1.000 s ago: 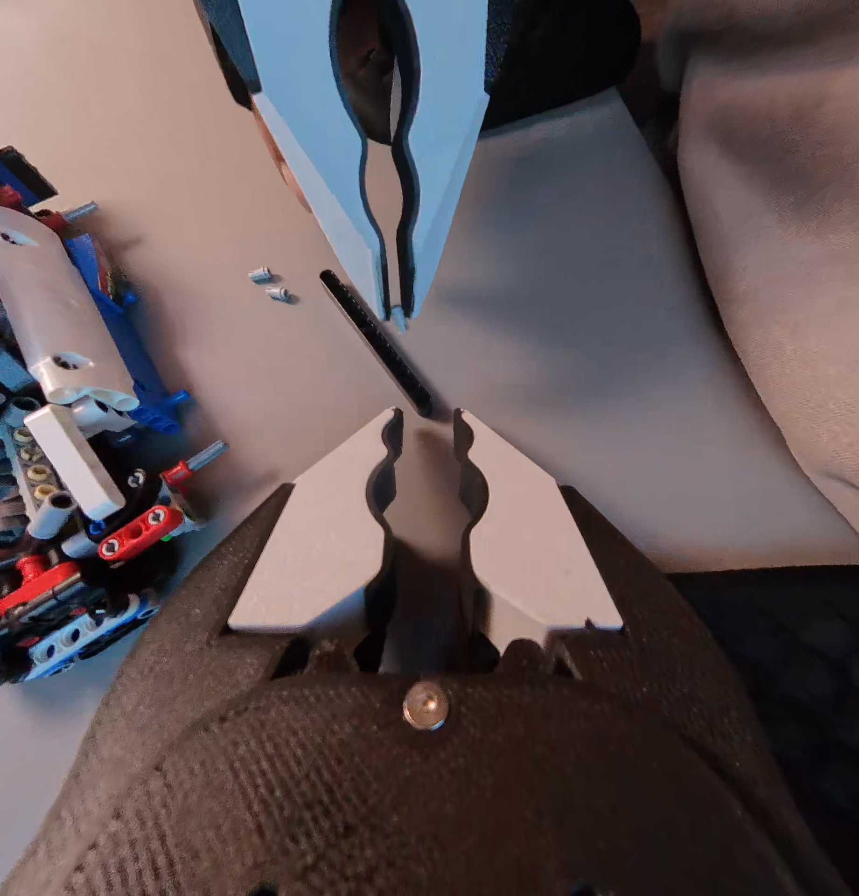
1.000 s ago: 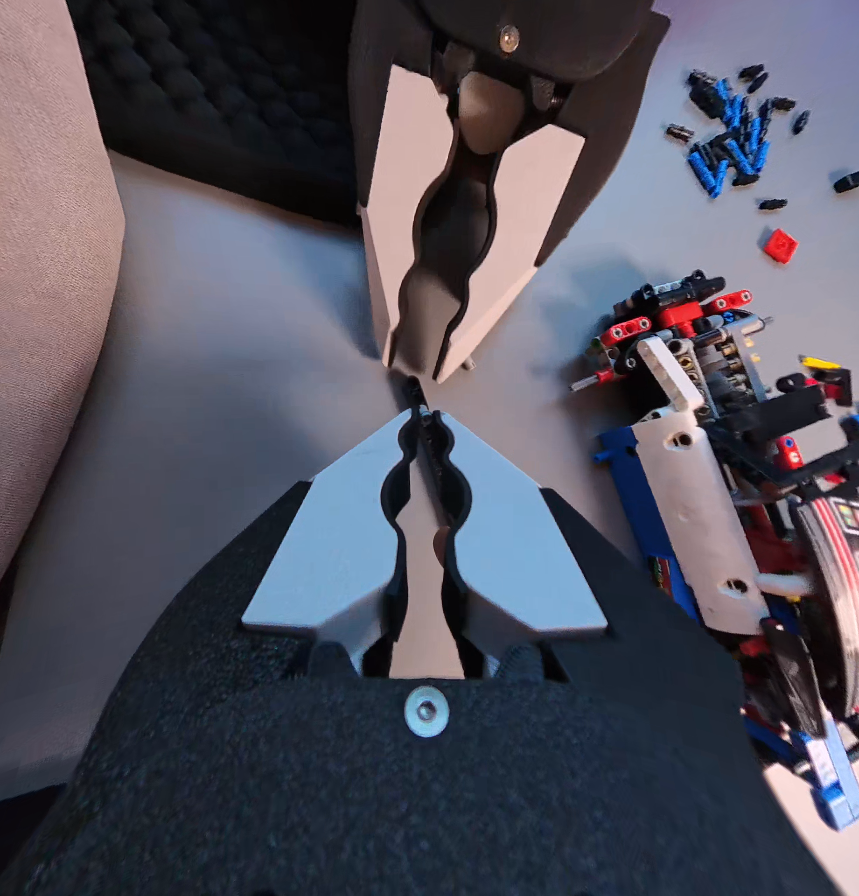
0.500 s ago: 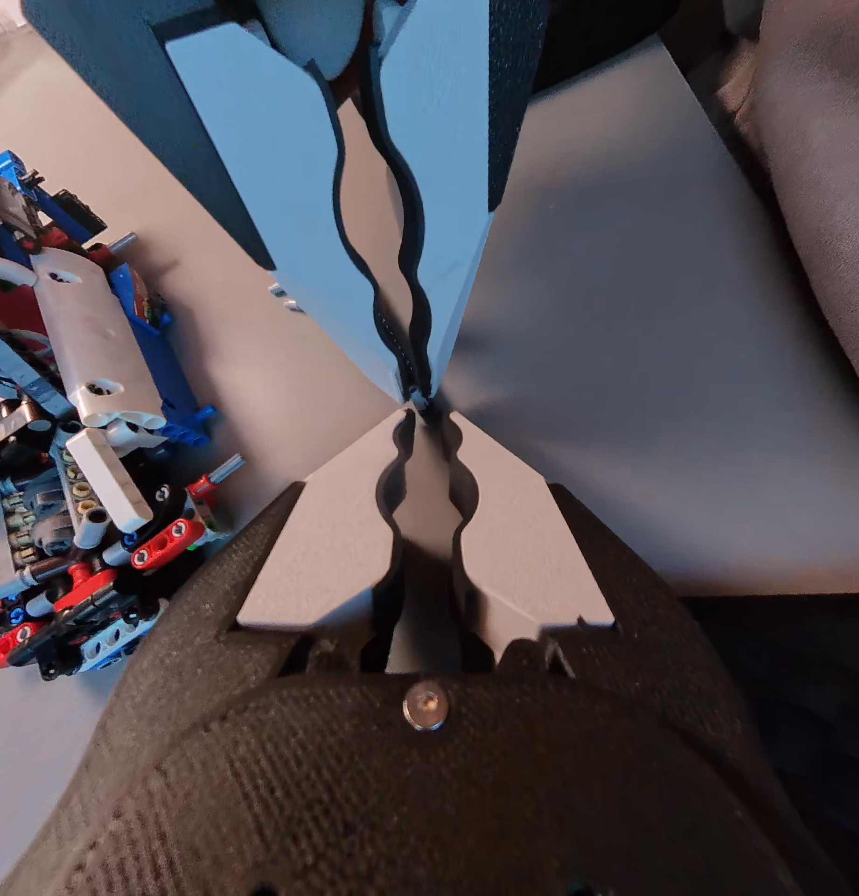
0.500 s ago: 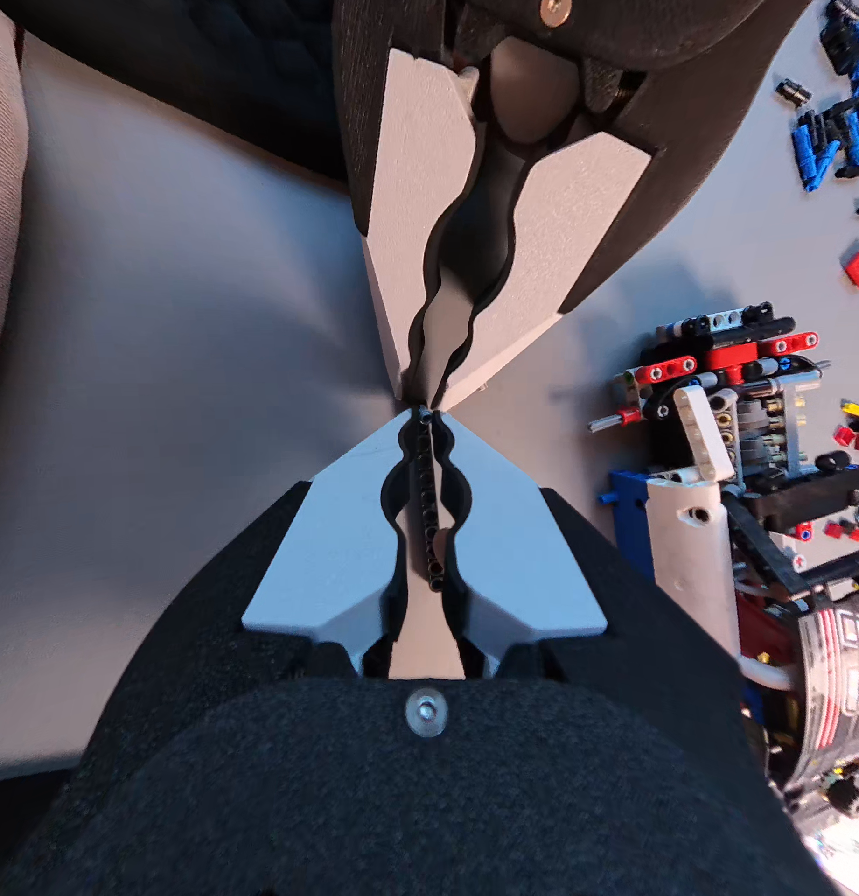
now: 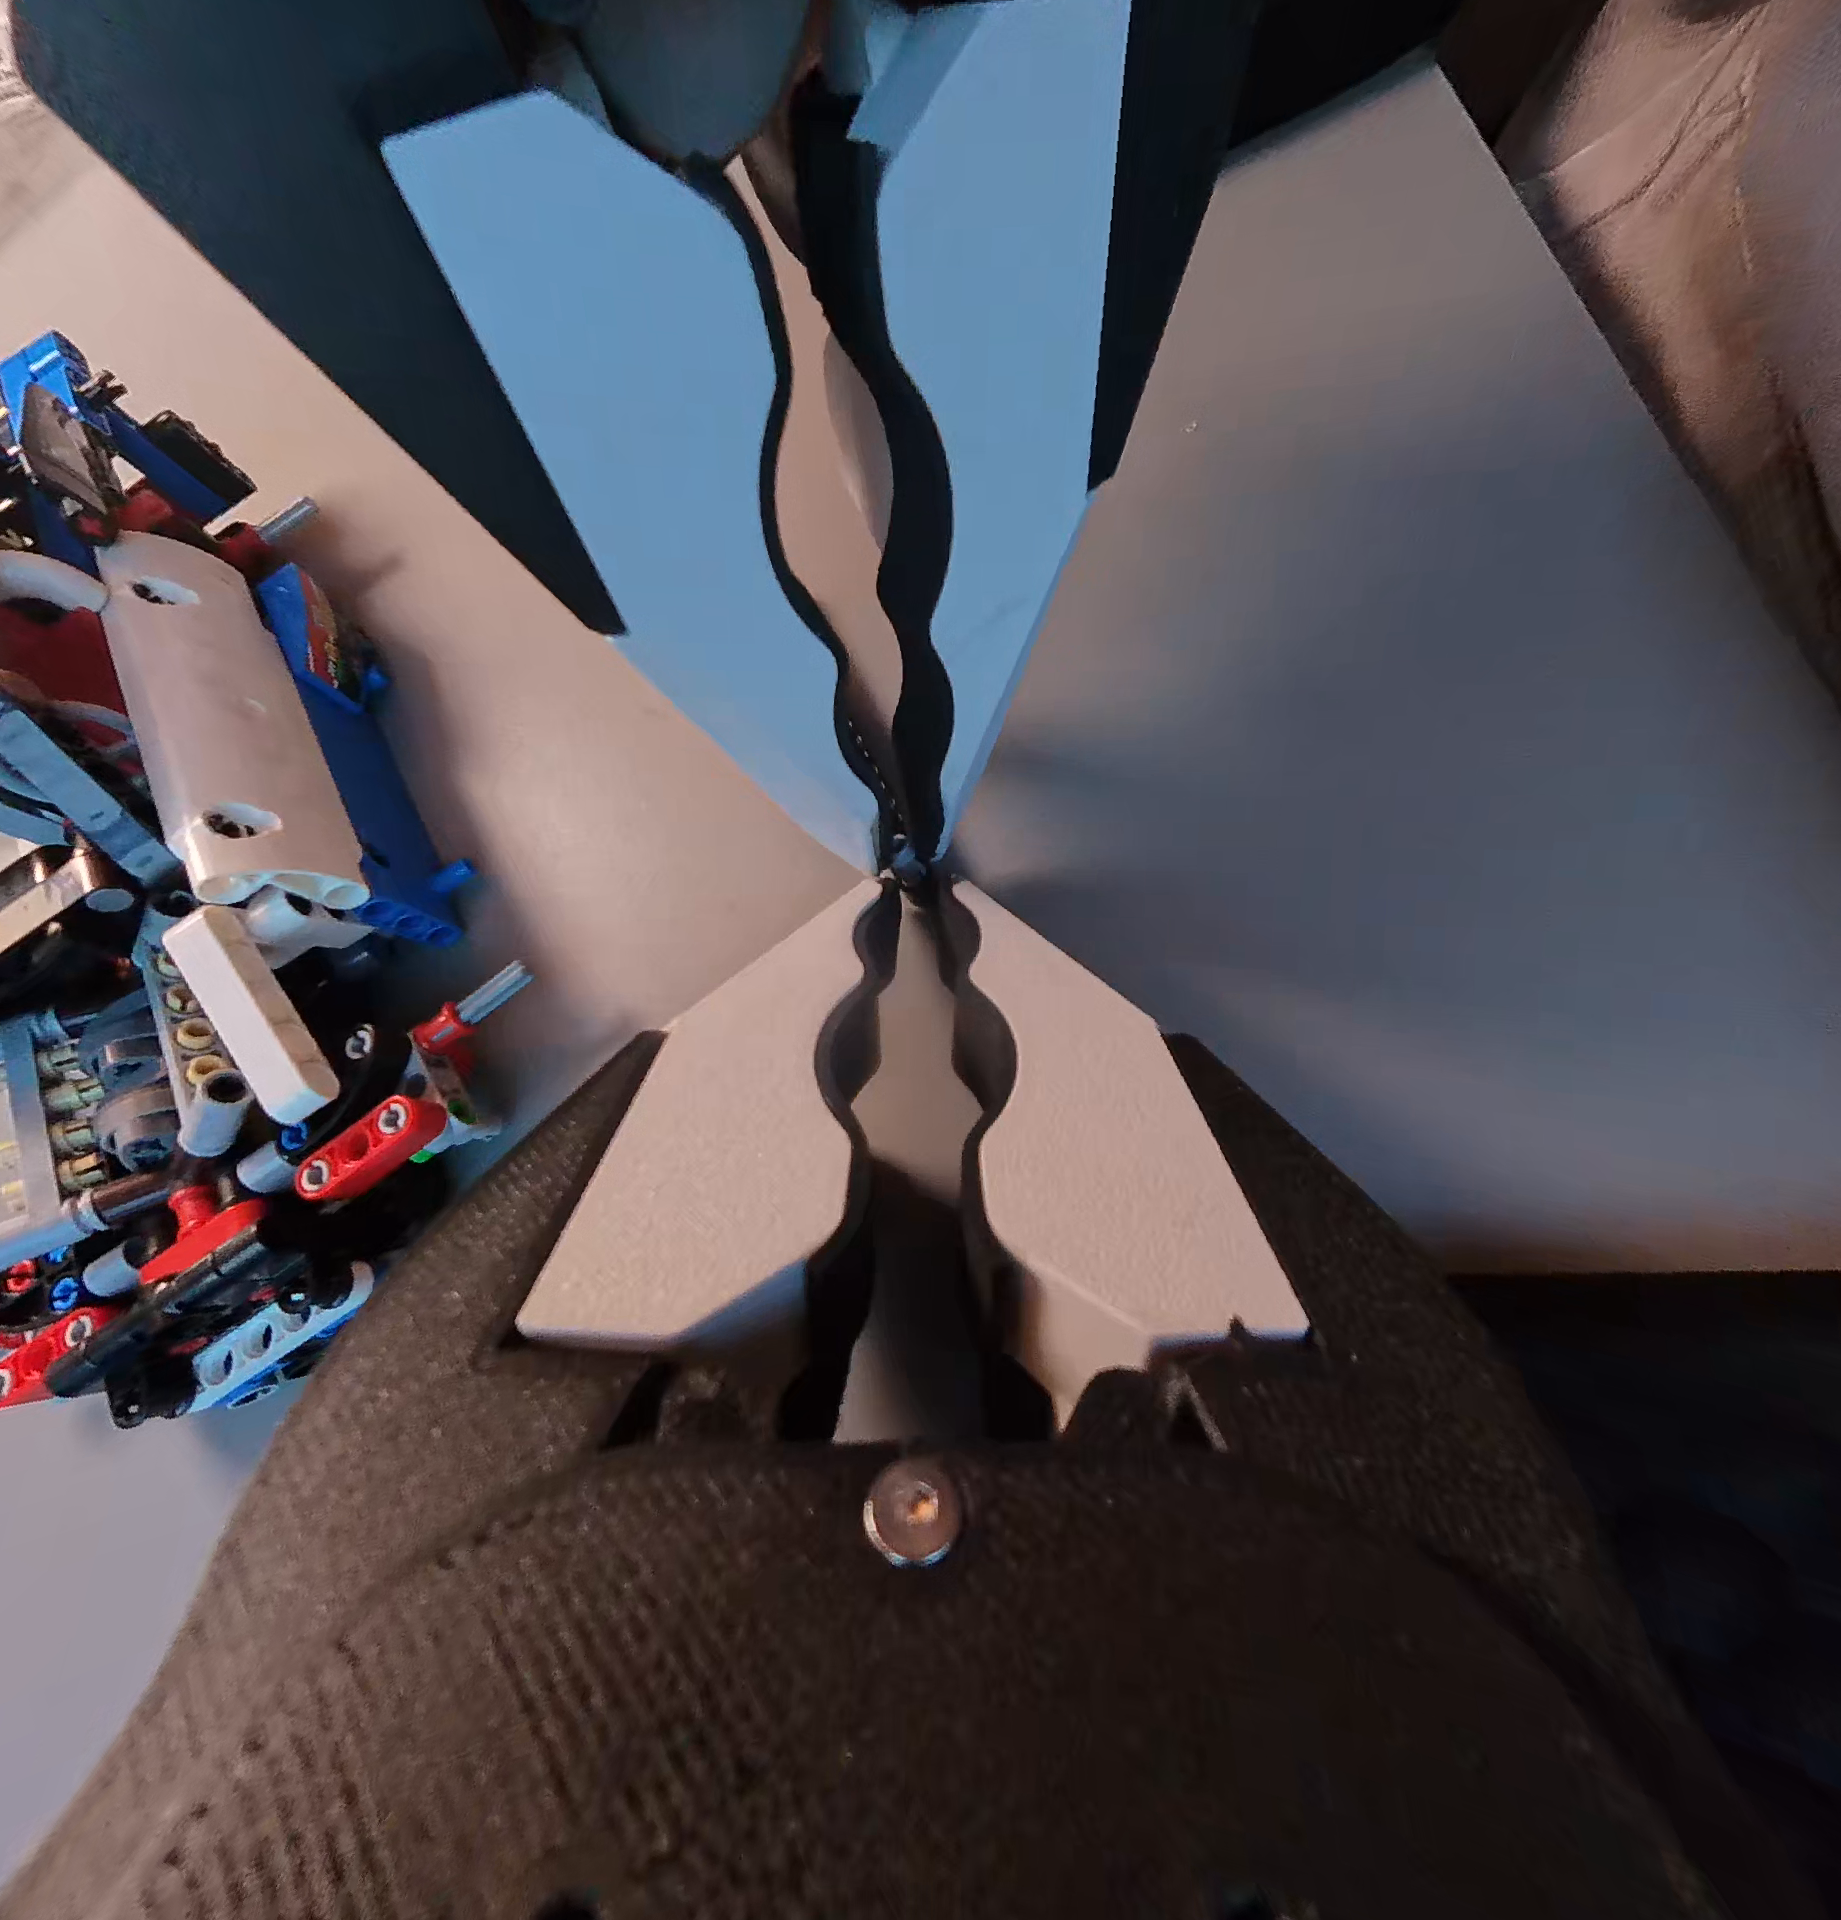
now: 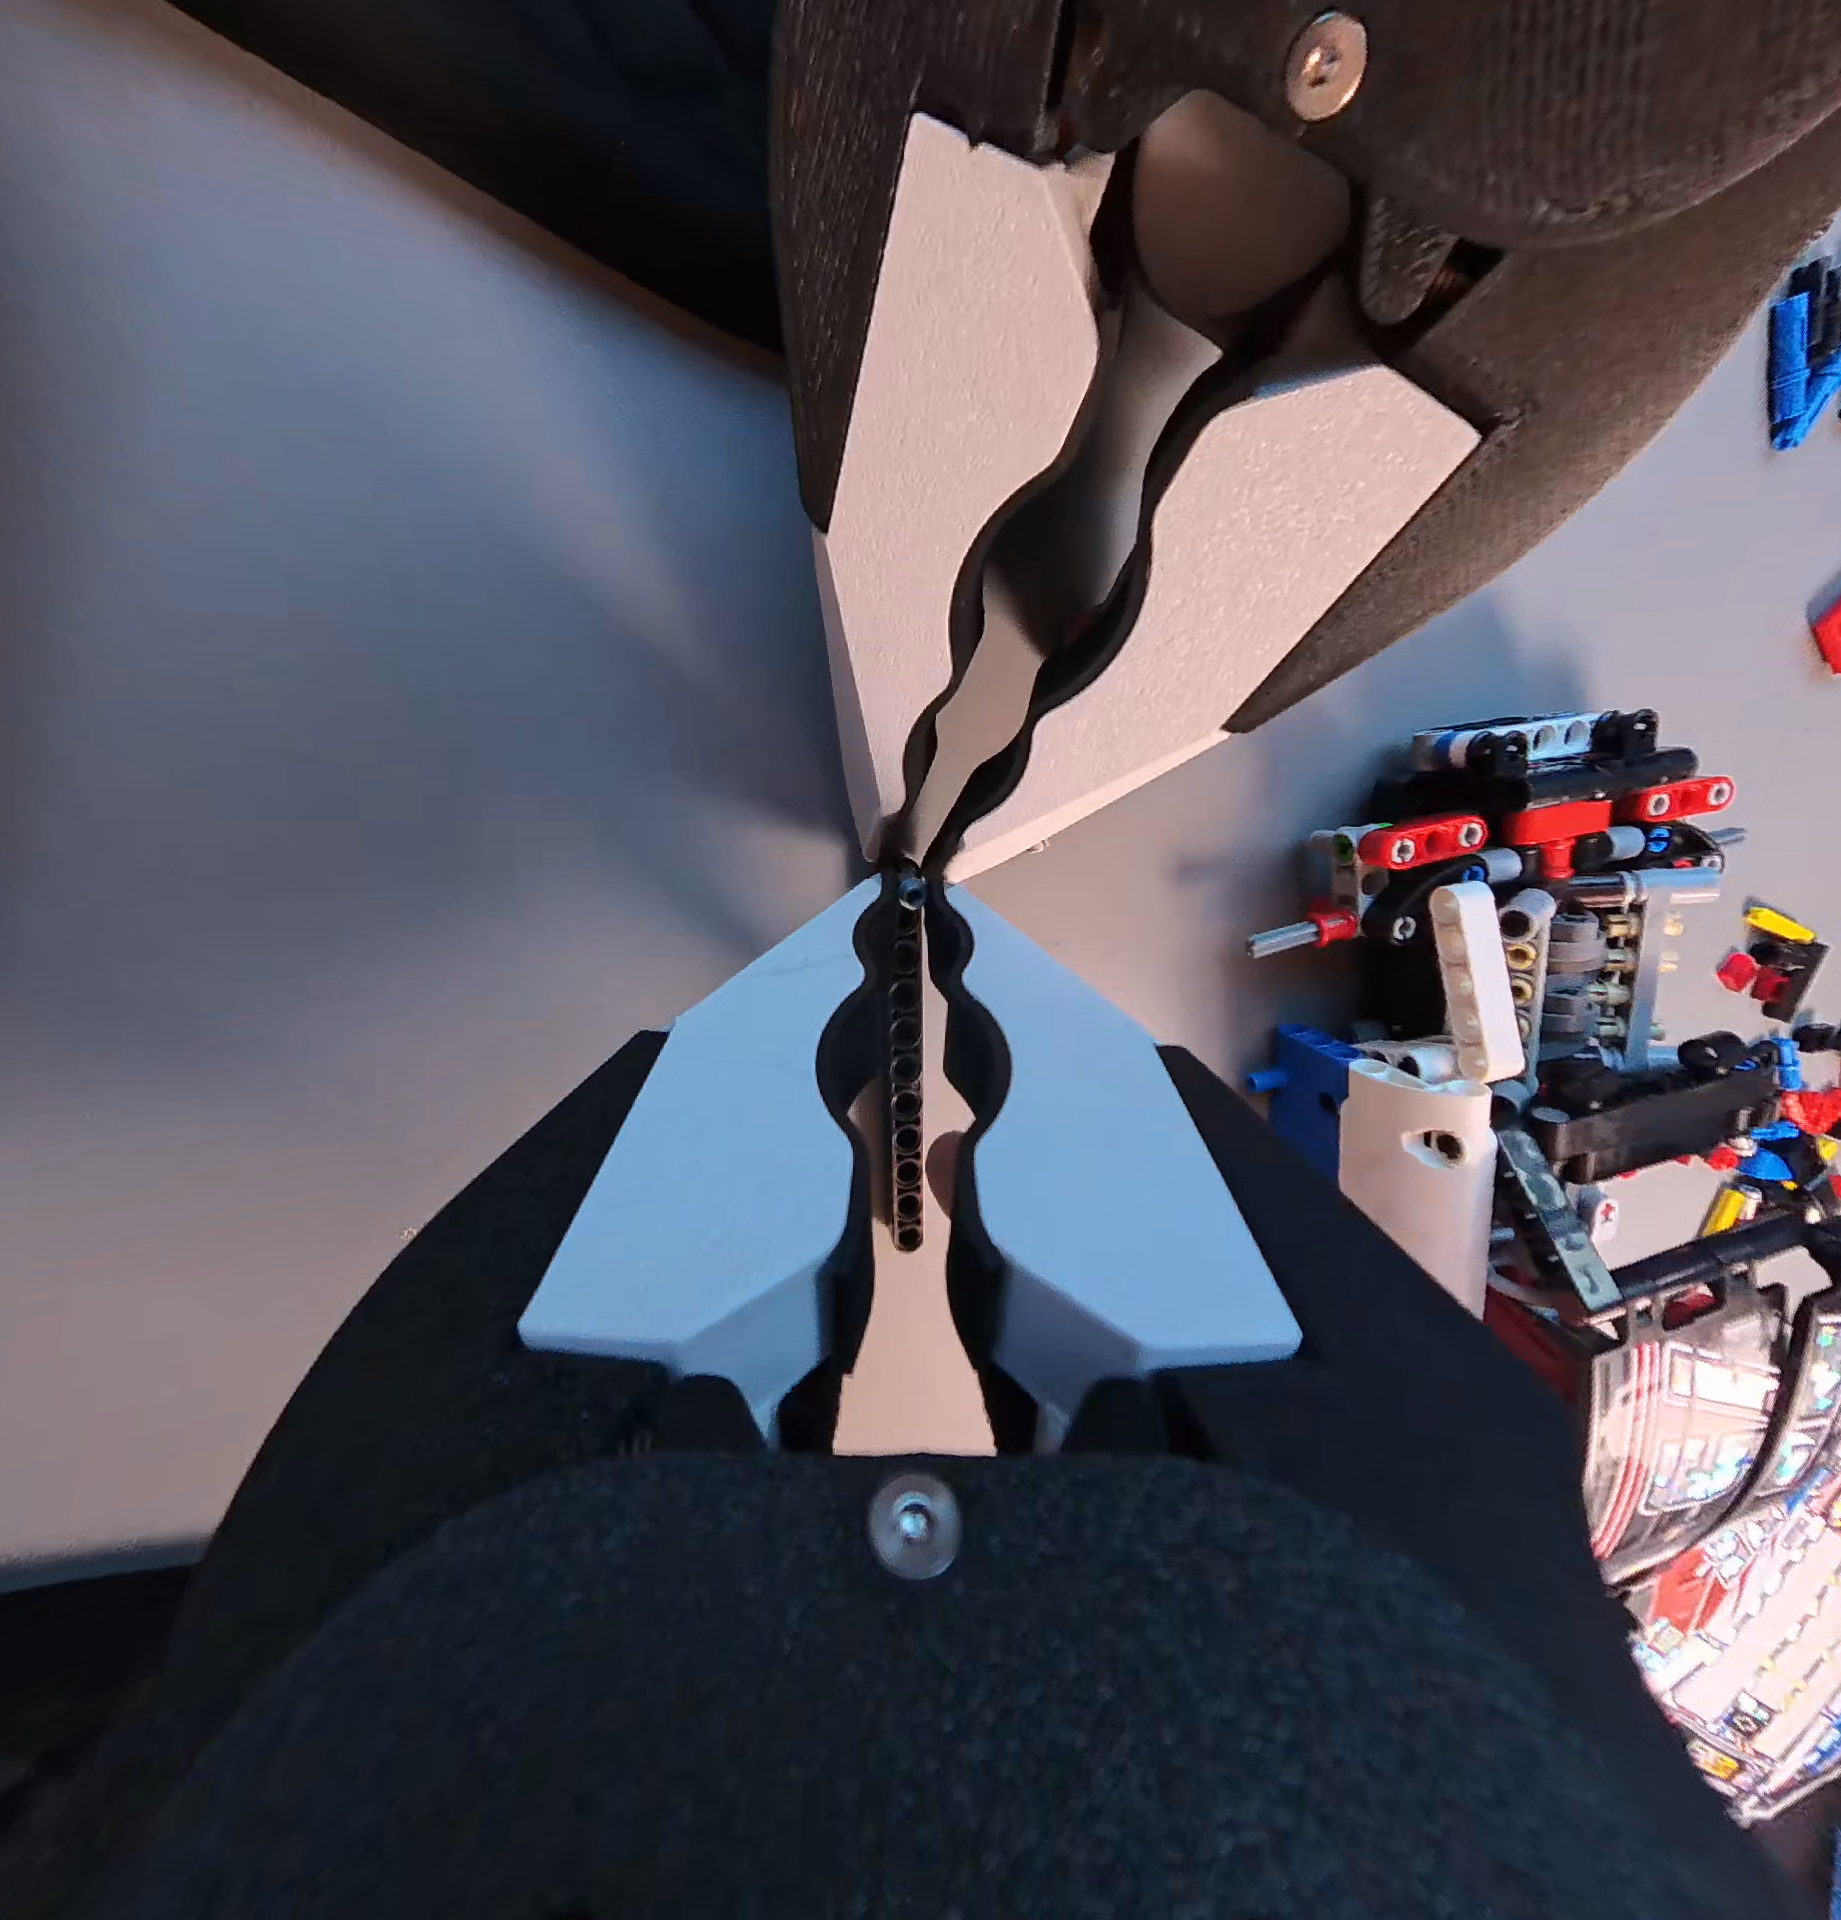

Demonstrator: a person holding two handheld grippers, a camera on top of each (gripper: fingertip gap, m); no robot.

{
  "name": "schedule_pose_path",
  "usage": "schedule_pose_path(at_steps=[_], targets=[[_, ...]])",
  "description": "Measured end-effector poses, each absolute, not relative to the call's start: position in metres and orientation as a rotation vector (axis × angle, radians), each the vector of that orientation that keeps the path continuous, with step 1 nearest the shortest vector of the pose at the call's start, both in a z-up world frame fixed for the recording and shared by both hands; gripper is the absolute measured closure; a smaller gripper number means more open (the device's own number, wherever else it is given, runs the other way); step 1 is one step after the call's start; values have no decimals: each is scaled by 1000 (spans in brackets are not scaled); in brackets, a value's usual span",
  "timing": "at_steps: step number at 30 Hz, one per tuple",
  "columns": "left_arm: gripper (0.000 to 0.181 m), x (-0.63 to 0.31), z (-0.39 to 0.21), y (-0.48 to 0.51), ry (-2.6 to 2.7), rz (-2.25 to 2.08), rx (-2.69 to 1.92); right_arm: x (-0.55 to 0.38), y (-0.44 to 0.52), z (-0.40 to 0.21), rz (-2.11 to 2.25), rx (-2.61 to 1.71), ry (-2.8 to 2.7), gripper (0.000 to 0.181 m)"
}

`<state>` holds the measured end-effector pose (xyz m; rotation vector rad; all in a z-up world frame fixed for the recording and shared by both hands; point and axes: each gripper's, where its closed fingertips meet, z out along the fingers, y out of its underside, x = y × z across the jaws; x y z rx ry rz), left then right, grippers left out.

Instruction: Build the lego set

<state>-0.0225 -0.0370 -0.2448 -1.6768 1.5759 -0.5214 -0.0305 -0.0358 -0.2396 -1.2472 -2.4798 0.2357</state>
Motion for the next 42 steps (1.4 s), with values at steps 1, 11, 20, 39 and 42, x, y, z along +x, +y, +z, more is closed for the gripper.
schedule_pose_path(at_steps=[1,11,20,39,42], targets=[[175,-22,-245,-37,1575,-520,-1676,-30,-36,-240,225,-1246,-2481,178],[174,-27,-244,-33,1558,-406,-1649,-35,-33,-240,147,-1378,-2434,179],[181,-38,-245,-28,1487,-446,-1727,-42,-27,-240,201,-1712,-2255,179],[181,-34,-246,-25,1490,-473,-1744,-42,-23,-240,297,-1852,-2184,179],[181,-32,-245,-24,1490,-446,-1726,-40,-22,-239,290,-1850,-2173,179]])
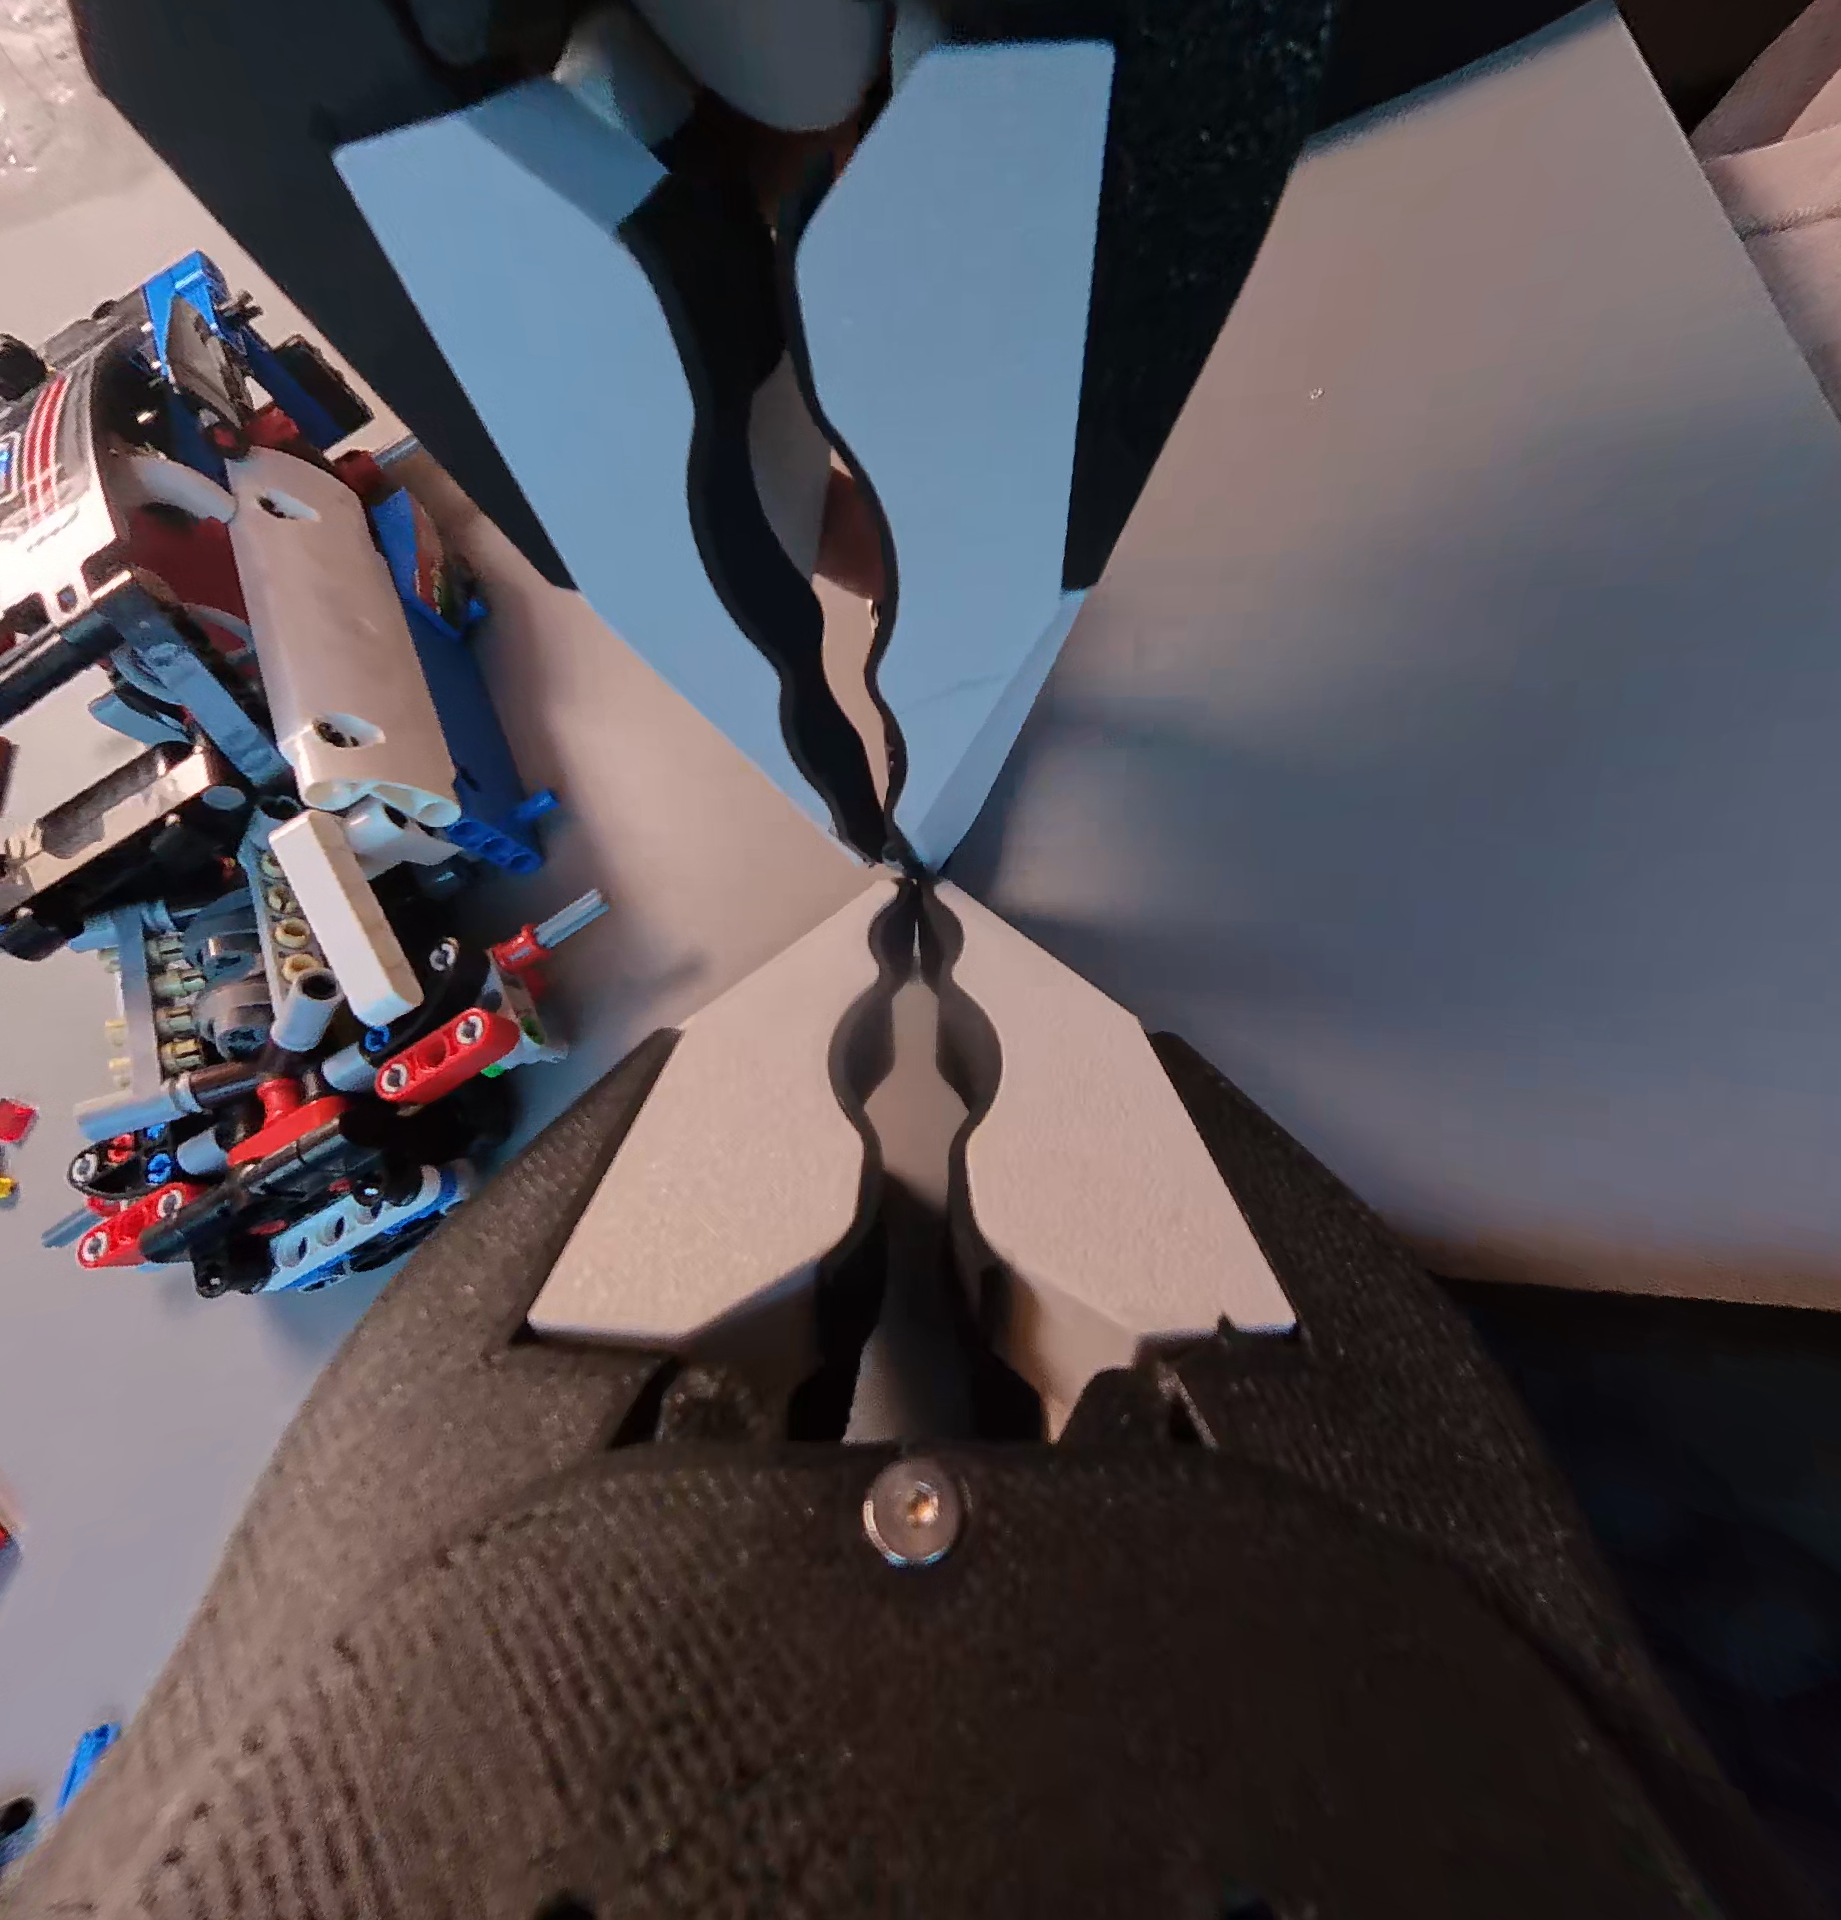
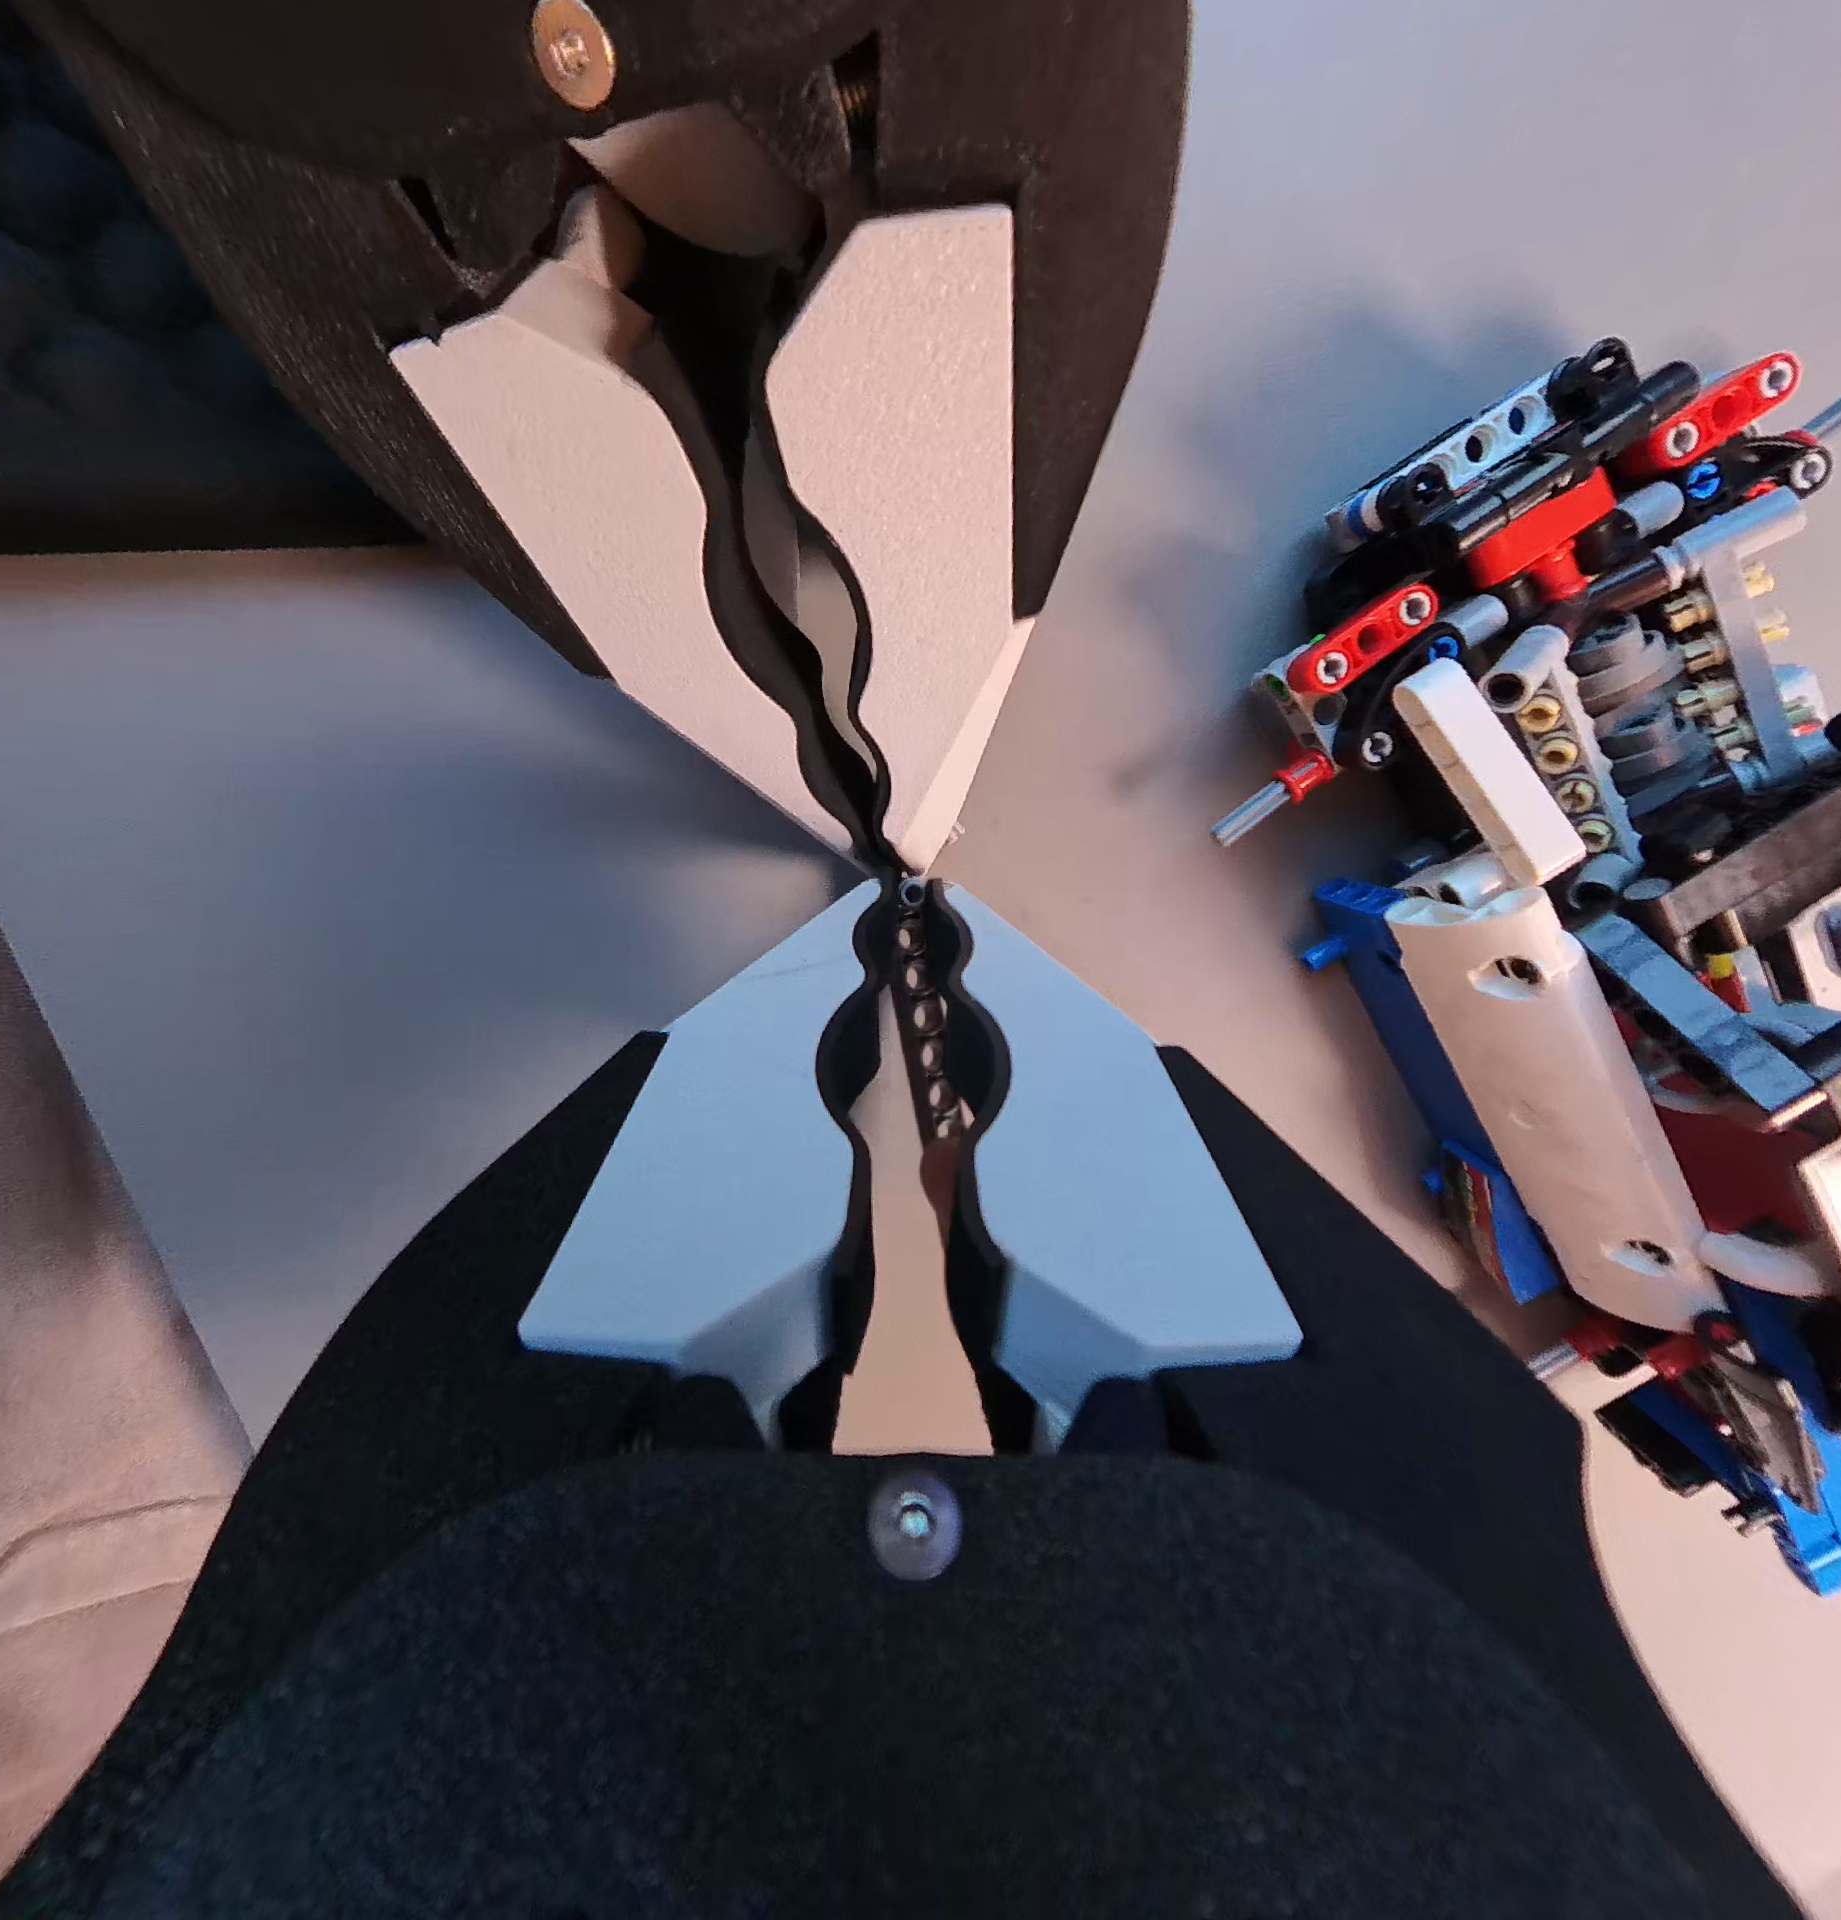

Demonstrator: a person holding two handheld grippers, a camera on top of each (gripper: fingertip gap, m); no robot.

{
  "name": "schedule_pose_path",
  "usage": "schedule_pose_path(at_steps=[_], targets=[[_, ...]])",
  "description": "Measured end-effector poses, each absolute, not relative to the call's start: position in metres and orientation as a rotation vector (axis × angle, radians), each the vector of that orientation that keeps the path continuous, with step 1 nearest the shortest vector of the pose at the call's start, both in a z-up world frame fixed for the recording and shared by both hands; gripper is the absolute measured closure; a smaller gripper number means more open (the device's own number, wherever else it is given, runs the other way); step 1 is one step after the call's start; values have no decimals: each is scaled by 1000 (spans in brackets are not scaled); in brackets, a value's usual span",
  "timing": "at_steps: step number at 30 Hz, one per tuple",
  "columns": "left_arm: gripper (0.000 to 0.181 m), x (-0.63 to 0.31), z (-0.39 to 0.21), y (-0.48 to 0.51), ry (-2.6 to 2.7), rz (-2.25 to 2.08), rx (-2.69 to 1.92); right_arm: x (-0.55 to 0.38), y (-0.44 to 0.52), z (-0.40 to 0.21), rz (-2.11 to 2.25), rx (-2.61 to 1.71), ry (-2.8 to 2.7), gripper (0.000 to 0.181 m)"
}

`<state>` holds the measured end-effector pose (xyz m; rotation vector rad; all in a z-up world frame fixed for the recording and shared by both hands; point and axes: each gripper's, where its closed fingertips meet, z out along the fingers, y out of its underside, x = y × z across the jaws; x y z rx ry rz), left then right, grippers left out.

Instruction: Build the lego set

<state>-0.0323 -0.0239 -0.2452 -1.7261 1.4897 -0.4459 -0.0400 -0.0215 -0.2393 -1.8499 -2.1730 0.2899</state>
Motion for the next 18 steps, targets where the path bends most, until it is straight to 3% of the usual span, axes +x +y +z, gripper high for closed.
schedule_pose_path(at_steps=[18], targets=[[181,-29,-245,-22,1484,-447,-1729,-36,-20,-239,390,-1870,-2125,179]])
